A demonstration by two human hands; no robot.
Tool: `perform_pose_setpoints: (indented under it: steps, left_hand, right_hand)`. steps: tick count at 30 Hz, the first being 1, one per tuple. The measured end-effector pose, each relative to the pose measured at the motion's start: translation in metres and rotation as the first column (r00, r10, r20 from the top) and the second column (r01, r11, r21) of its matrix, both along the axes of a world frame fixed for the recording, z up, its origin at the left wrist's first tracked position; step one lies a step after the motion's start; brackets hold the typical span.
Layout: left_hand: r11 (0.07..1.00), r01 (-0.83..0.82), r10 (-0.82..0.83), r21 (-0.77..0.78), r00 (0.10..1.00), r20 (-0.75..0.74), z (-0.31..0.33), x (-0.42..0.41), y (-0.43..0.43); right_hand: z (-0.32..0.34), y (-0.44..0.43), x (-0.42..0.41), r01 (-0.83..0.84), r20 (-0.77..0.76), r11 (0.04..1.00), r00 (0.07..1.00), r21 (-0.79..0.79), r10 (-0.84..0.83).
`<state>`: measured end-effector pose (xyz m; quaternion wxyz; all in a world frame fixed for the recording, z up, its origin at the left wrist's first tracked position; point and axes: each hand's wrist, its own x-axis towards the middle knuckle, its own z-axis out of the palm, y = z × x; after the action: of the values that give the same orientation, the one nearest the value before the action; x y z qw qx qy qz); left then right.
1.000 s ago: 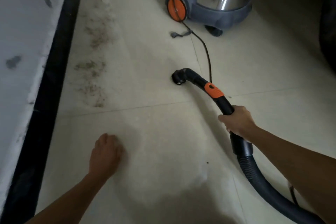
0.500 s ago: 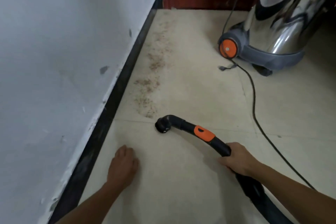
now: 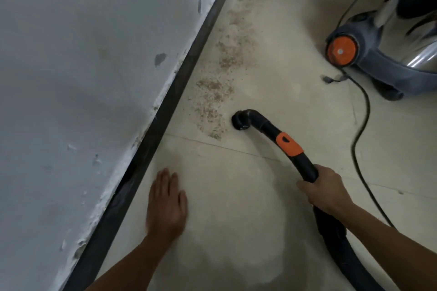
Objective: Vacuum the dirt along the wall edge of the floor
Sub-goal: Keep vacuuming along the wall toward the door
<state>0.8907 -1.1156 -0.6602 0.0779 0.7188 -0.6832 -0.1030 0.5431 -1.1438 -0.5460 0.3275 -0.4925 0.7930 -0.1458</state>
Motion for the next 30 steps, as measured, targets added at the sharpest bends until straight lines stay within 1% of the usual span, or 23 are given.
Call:
perform_pose_setpoints:
  steps: [2,5,7,10,13,17,21,25,27,30]
  left_hand:
    - [1.0,0.0,0.0,-0.001,1.0,-0.001,0.0,-0.001,0.0]
    - [1.0,-0.012,0.012,0.013,1.0,0.009,0.0,-0.001,0.001]
    - [1.0,-0.021,0.021,0.014,1.0,0.019,0.0,0.0,0.002]
    - [0.999,-0.032,0.032,-0.002,0.999,0.013,0.0,-0.001,0.001]
    - [0.999,-0.04,0.04,-0.012,0.999,0.016,0.0,-0.002,0.002]
    - [0.999,-0.044,0.044,-0.017,0.999,0.017,0.001,-0.001,0.002]
    - [0.999,-0.045,0.045,-0.016,0.999,0.004,-0.002,0.0,0.0]
    - [0.999,-0.035,0.035,-0.011,0.999,0.031,-0.003,0.001,0.0]
    - [0.999,-0.038,0.038,-0.008,0.999,0.037,-0.003,0.001,0.0]
    - [0.999,-0.033,0.033,0.004,0.998,0.046,-0.004,0.001,0.0]
  right_hand:
    - [-0.005,0.016,0.012,-0.047,0.008,0.999,0.999,0.024,0.047]
    - [-0.014,0.037,0.027,-0.124,-0.042,0.99,0.991,0.06,0.127]
    - [-0.021,0.041,0.031,-0.103,-0.075,0.994,0.992,0.038,0.106]
    - [-0.021,0.026,0.03,-0.03,-0.107,0.999,0.994,-0.02,0.028]
    - [-0.013,-0.006,0.03,0.007,-0.09,0.999,0.996,-0.046,-0.011]
    - [-0.007,-0.036,0.038,-0.009,-0.011,0.999,1.0,-0.033,0.008]
    - [-0.01,-0.027,0.054,-0.072,0.058,0.997,0.996,-0.007,0.072]
    - [-0.022,-0.001,0.06,-0.131,0.027,0.991,0.991,-0.006,0.131]
    - [-0.024,-0.003,0.06,-0.123,-0.002,0.992,0.992,-0.005,0.123]
    - [-0.025,-0.027,0.062,-0.077,-0.031,0.996,0.997,-0.044,0.076]
